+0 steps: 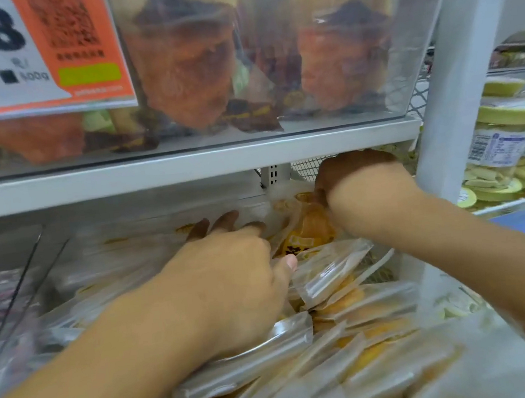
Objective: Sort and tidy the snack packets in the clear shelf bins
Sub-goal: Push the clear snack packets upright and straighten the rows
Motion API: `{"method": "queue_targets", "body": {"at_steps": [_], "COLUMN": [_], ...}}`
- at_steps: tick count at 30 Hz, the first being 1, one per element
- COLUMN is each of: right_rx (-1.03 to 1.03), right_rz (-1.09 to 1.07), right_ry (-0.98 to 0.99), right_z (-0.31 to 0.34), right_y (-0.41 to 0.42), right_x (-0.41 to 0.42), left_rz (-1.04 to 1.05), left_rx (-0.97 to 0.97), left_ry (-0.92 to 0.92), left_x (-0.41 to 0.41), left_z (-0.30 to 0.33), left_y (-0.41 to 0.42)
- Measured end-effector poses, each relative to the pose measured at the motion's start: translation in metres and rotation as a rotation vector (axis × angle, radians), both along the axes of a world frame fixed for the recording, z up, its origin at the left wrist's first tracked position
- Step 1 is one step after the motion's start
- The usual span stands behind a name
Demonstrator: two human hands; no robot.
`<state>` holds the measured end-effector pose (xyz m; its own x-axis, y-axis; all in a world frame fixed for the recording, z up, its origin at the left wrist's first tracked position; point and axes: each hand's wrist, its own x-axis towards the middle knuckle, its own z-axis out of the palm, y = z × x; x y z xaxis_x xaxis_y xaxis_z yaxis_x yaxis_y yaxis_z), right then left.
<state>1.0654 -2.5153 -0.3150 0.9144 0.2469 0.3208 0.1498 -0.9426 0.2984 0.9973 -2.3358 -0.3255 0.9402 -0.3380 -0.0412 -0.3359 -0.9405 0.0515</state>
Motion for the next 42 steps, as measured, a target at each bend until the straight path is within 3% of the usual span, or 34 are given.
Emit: {"method": "queue_targets", "body": {"at_steps": [6,10,17,21,25,28,33,35,40,42], "right_rx": [0.007,0.011,0.254,0.238,0.398,0.385,0.329,0.416,0.395,0.514], "right_rz": [0.118,0.156,0.280,0.317,0.386,0.381,0.336,0.295,0.253,0.227], "right_ry": [0.079,0.041,0.175,0.231,0.279,0.437,0.632,0.623,0.468,0.502], "right_z": [-0.002,-0.003,-0.005,-0.003,-0.006,0.004,0.004,0.002,0.003,0.007], "right_y": [-0.001,0.001,-0.004,-0.006,-0.012,-0.012,0.003,0.012,0.022,0.014], "right_x": [-0.011,-0.019,-0.014,-0.012,-0.008,-0.008,-0.007,0.000,-0.002,-0.005], "left_rz": [-0.034,-0.030,0.039,-0.004,-0.014,-0.019,-0.015,-0.006,-0.009,-0.016], "left_rx": [-0.075,-0.229,-0.203,-0.163,-0.133,-0.108,-0.030,-0.035,-0.043,-0.037], "left_ry": [-0.168,-0.131,-0.149,-0.170,-0.128,-0.032,-0.039,-0.007,-0.006,-0.008], "left_x": [-0.002,0.011,0.017,0.017,0.017,0.016,0.010,0.011,0.012,0.012], "left_z": [0.000,0.000,-0.003,-0.004,-0.004,-0.003,0.001,0.002,-0.001,-0.003], "left_y": [-0.001,0.000,0.006,0.009,0.012,0.012,0.008,0.007,0.008,0.009]}}
